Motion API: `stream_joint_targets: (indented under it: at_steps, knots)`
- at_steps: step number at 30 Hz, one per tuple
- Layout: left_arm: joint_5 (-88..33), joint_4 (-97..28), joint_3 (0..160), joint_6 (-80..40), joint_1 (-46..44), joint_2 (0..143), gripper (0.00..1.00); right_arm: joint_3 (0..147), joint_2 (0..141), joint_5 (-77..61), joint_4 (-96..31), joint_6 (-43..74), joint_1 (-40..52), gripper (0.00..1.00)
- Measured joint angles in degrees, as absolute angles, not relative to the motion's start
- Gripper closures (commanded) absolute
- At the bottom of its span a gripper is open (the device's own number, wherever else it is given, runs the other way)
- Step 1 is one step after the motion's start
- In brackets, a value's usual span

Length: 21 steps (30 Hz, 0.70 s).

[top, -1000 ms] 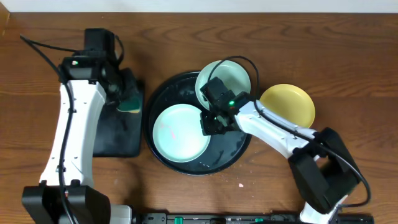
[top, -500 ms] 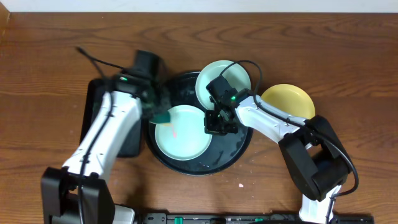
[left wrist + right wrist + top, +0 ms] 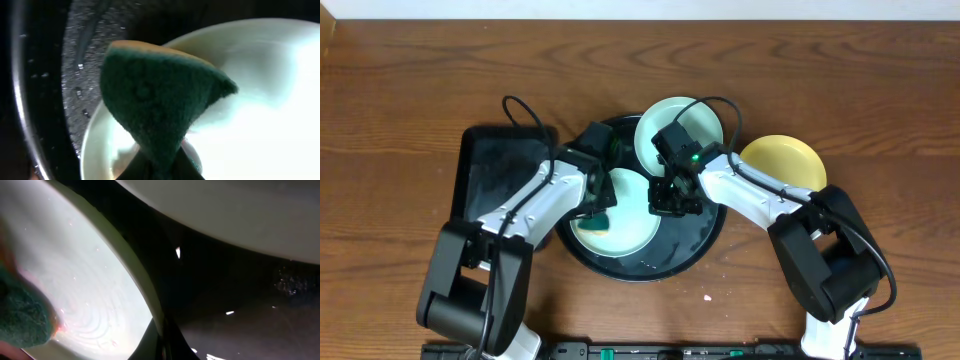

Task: Clean dirty plates on tray and stack at the side
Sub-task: 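Scrub the mint-green plate with the sponge in the left gripper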

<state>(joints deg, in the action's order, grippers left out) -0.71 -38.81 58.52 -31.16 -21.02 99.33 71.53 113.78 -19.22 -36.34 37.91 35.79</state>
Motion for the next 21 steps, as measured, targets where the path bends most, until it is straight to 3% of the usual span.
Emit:
stream_joint_targets:
  at_steps: [10,14,21]
  knots:
    - [-18.7,-29.8,58.5,-19.4,-21.0,100.0,0.93,71.5,113.8,-19.4,-36.3,37.9,35.8,0.99]
    - [-12.5,-29.0,58.6,-21.7,-19.9,100.0,0.93,71.5,113.8,-19.3,-36.3,37.9,35.8,0.99]
    - [1.3,-42.3,60.3,-28.8,-19.4,100.0,0.92,71.5,113.8,-19.5,-36.2,37.9,35.8,0.99]
